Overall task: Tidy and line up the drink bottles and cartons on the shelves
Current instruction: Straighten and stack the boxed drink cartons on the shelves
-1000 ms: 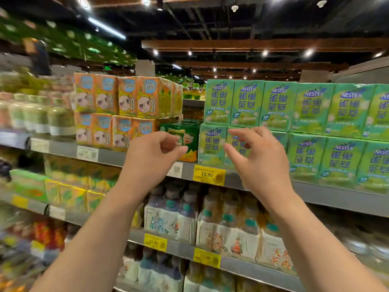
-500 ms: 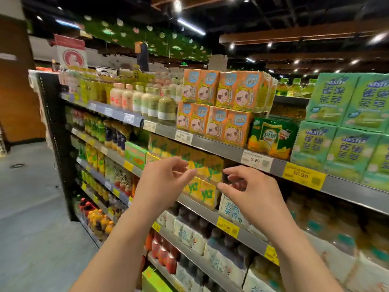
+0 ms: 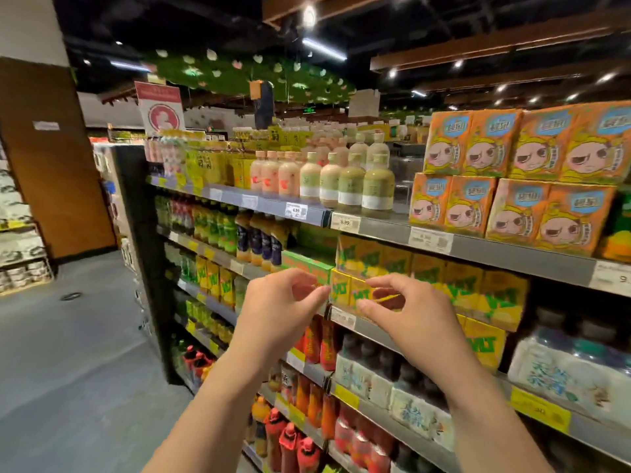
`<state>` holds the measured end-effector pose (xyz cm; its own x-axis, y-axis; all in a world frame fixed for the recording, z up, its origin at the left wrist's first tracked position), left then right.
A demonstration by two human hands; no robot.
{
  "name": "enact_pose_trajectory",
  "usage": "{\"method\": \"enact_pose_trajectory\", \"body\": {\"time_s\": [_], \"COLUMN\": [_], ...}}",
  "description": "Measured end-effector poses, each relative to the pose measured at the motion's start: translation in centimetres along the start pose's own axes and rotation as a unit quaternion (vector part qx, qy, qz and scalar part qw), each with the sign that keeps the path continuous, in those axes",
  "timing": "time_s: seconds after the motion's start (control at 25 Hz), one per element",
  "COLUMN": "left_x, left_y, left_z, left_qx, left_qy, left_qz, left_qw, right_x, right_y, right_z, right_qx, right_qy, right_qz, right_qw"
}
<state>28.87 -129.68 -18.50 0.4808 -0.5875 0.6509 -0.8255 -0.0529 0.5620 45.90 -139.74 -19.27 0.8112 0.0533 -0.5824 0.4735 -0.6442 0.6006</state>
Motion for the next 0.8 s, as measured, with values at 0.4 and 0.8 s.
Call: {"method": "enact_pose_trajectory", "body": {"time_s": [0.4,0.8], "left_x": [-2.1,6.3], "left_y": [-4.9,-12.3], "left_z": [-9.3,-19.7], "left_qx": [-0.063,-0.080], "left_qy": [-0.071,-0.173], "left_qz": [0.087,0.211], "left_qw": [0.992,0.959], "right_x": [1.9,7.6], "right_y": [-1.8,5.7], "right_z": [-5.2,-11.6], "right_qx": [0.056,0.242], "right_qy": [-0.073,-0.096], "right_qz": [0.069,0.098], "right_qw": [0.993,0.961]}}
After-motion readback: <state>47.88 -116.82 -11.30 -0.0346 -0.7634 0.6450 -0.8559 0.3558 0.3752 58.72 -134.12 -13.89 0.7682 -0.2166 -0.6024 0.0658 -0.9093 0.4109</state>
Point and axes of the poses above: each hand's wrist, its own z-axis away from the middle knuckle, its own y-axis out of the back of the hand, x = y × z, the point moved 5 cm from there along -z, towards the middle knuckle, and after that the axes turned 8 degrees about y, right-handed, at the moved point
